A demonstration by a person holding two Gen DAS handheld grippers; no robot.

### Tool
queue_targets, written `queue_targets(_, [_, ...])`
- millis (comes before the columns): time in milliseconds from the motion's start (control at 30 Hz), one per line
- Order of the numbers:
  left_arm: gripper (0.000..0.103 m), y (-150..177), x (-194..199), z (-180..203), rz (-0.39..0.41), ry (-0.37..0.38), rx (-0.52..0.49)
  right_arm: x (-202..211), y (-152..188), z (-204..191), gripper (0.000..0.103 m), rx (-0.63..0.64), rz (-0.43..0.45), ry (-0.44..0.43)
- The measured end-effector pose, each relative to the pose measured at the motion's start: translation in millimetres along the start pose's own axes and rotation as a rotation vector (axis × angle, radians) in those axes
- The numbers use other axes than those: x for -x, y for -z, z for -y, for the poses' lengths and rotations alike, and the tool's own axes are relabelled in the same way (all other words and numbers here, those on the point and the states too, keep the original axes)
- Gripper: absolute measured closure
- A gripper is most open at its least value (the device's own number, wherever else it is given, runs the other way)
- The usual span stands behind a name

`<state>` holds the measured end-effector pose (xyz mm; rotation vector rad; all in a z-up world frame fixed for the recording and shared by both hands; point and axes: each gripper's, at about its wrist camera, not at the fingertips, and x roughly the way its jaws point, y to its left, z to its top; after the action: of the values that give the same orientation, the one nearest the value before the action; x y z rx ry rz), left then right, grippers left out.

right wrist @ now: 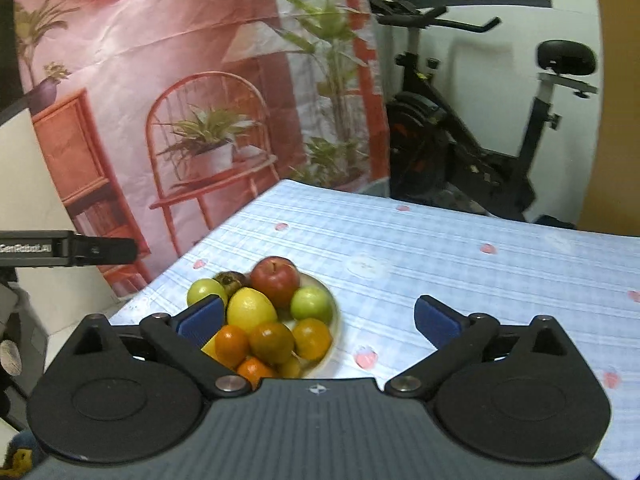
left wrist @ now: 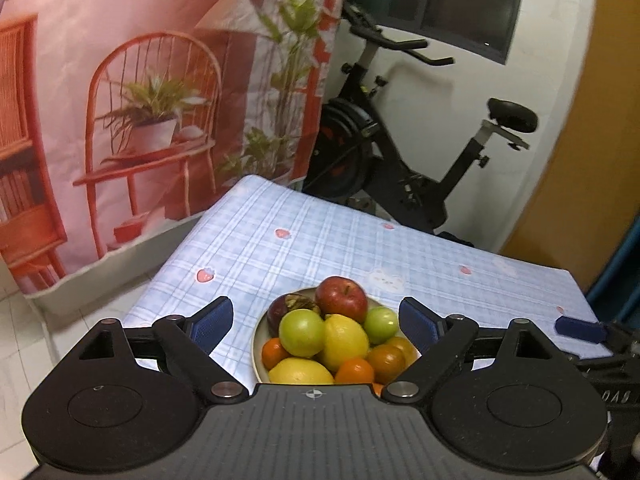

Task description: Organize fruits

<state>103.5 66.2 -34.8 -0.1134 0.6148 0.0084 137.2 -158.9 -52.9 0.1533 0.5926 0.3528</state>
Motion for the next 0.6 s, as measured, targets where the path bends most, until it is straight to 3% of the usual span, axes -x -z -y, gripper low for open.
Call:
queue_targets(300, [0.009, 4, 62, 37, 0.099, -0.062, -0.129, 89, -4, -6, 0.000, -0.033, 0.080, 0.107])
queue_targets(600, [0.005, 16, 95, 61, 0.130, -0.044, -0.177, 140, 12, -13, 0.000, -0.079, 0.132, 0.148])
